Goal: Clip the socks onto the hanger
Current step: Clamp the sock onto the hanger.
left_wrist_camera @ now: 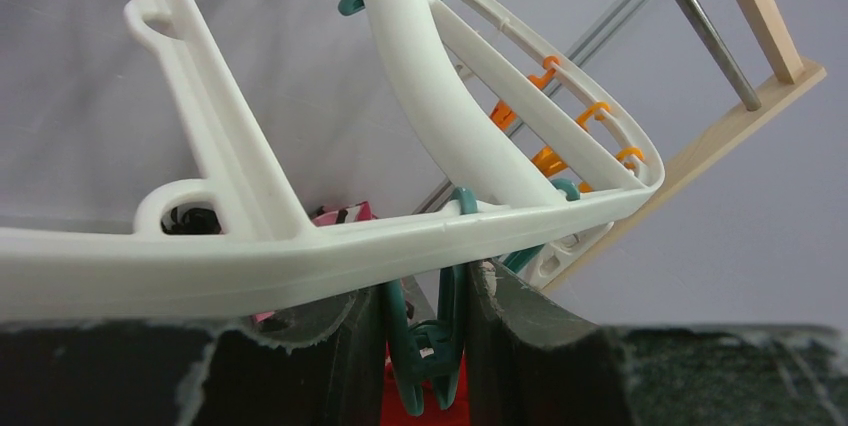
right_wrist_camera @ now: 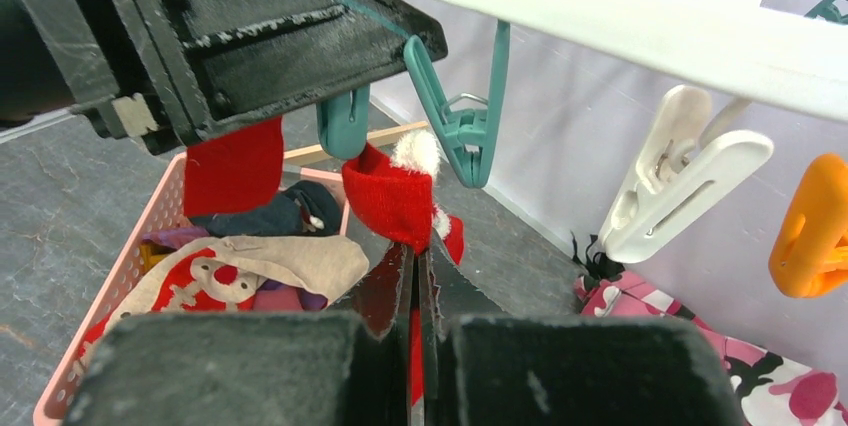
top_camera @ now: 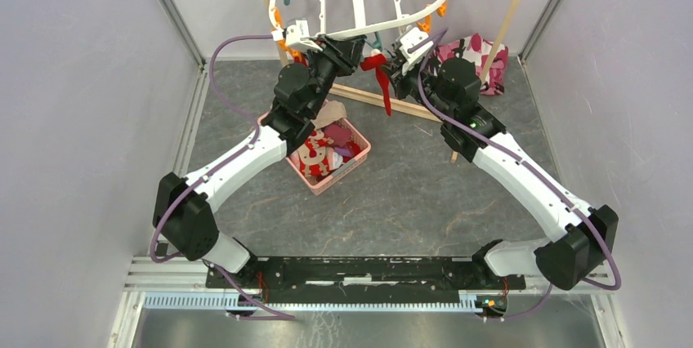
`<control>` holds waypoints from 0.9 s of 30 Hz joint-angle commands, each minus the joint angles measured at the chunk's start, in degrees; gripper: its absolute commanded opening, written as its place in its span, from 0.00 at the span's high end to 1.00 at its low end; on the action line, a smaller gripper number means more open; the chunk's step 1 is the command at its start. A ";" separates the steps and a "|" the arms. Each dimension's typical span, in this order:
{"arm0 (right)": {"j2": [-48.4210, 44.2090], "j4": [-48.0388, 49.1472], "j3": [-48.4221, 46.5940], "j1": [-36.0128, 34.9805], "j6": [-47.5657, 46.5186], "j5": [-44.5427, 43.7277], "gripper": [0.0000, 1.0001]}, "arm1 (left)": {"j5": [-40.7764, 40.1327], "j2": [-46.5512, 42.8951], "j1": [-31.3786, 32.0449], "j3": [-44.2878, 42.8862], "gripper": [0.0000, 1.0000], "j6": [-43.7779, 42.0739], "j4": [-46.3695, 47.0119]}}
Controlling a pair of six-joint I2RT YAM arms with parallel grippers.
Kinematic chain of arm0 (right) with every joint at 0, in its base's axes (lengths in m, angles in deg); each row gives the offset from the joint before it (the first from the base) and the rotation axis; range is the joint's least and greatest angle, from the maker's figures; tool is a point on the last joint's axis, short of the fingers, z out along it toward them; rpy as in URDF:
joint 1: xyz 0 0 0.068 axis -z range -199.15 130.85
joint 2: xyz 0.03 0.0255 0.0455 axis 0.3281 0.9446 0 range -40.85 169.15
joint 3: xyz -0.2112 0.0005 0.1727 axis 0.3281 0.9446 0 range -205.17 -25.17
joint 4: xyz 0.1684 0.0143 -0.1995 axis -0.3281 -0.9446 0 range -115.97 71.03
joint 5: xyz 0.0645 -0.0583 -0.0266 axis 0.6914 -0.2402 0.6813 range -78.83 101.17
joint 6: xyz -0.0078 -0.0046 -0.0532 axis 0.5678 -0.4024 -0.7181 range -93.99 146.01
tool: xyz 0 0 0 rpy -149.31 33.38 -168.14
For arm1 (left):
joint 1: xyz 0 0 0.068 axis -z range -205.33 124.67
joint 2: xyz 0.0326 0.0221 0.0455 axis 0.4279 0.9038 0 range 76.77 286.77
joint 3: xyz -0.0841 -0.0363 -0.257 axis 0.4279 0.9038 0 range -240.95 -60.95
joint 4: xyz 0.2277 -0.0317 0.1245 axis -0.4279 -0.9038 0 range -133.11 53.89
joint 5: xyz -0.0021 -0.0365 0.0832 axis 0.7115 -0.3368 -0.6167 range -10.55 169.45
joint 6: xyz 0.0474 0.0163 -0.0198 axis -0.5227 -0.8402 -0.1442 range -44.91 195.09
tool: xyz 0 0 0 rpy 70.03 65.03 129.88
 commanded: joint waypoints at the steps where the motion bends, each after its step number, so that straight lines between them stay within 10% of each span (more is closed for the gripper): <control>1: -0.01 0.56 -3.01 -0.97 -1.23 -1.40 1.00 | -3.66 0.36 0.34 -2.00 0.90 3.60 -2.33; 27: -0.82 0.49 -1.06 -5.12 -10.01 -12.99 1.00 | -6.05 -0.48 1.33 -3.30 0.91 4.28 -5.69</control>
